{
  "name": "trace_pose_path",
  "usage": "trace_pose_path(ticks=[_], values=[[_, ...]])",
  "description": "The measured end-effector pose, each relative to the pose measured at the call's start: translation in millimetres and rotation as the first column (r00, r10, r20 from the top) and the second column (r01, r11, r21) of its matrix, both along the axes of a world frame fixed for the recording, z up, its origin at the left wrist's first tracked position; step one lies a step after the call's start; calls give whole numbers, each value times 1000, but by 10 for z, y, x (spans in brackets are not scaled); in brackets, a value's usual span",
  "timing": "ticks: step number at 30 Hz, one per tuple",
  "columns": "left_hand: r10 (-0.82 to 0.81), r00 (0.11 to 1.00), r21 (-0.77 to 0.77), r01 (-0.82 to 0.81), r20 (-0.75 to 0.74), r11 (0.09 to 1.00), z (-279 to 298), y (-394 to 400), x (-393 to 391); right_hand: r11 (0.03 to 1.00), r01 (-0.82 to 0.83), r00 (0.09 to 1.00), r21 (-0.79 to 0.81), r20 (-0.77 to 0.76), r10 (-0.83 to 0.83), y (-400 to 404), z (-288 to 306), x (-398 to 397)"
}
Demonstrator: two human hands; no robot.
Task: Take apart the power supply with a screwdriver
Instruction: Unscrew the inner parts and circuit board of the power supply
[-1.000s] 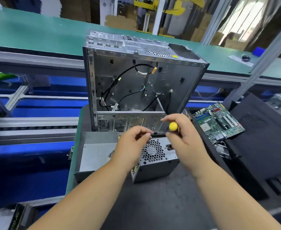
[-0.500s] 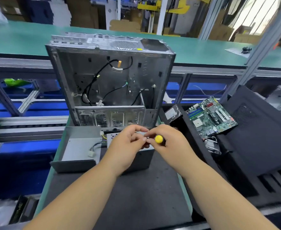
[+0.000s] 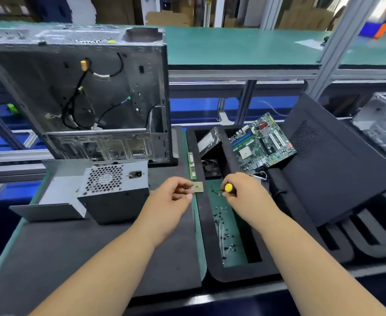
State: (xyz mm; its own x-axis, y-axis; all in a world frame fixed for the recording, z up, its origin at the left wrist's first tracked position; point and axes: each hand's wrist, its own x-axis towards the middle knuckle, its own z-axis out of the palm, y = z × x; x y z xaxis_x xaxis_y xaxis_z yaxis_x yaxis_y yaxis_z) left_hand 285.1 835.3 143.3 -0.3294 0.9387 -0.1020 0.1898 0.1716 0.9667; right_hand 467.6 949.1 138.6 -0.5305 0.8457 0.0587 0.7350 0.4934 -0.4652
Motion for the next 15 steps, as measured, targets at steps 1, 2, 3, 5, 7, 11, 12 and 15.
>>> trace_pose_path(ticks=[1,2,3,5,7,11,12,15], values=[[9,1000,2,-9,-18,1000,-19,6,51,1000,-1,1000,-22,13,2,30,-48,49],[20,999,8,-20,-36,1000,-38,13,93,999,-6,1000,-46,18,7,55,-92,89],[35,998,17,-34,-52,999,-57,17,123,997,-14,1000,-73,12,14,77,-132,117],[70,994,38,-67,-81,997,-92,11,150,991,-38,999,-128,-26,35,115,-176,139],[110,989,54,-105,-97,993,-123,-13,142,982,-69,995,-177,-80,55,145,-165,115],[197,971,84,-187,-135,979,-150,-86,21,972,-144,981,-185,-153,116,197,-94,-46],[220,963,95,-207,-153,974,-149,-104,-30,972,-168,976,-163,-165,141,207,-81,-106],[284,937,140,-259,-206,956,-142,-168,-217,968,-232,957,-94,-201,210,225,-35,-313]])
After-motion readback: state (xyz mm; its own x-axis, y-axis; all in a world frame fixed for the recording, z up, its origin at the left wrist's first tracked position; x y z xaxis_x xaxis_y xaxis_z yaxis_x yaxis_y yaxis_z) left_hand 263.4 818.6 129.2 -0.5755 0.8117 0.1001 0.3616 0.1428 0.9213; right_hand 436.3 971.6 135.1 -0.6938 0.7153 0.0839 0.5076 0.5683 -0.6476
